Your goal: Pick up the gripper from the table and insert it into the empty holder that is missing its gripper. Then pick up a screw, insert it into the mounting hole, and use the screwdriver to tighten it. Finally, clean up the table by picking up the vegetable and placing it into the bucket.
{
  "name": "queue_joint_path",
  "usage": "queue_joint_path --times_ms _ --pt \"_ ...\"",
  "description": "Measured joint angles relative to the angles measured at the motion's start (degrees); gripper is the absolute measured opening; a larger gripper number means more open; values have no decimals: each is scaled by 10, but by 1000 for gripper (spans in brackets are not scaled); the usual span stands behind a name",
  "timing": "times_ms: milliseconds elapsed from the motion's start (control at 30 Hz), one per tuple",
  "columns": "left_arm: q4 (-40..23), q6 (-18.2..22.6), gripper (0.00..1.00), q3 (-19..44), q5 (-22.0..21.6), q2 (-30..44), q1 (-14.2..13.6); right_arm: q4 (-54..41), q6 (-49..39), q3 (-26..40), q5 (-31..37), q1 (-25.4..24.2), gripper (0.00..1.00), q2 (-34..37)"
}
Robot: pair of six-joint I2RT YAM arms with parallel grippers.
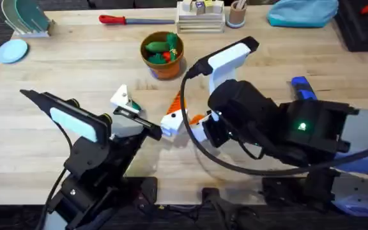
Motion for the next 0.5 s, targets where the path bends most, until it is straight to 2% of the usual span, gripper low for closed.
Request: queue_joint_path --times_ms 267,333,433,500 --pt "0 0 993 0 0 0 0 -1 0 0 -6 0 414 0" --pt "0 0 993 0 0 0 0 -1 0 0 -7 0 311 0" --pt "0 0 992 0 0 0 0 0 0 0 -7 0 81 0" --pt "0 0 993 0 0 0 0 0 0 0 -7 0 15 0"
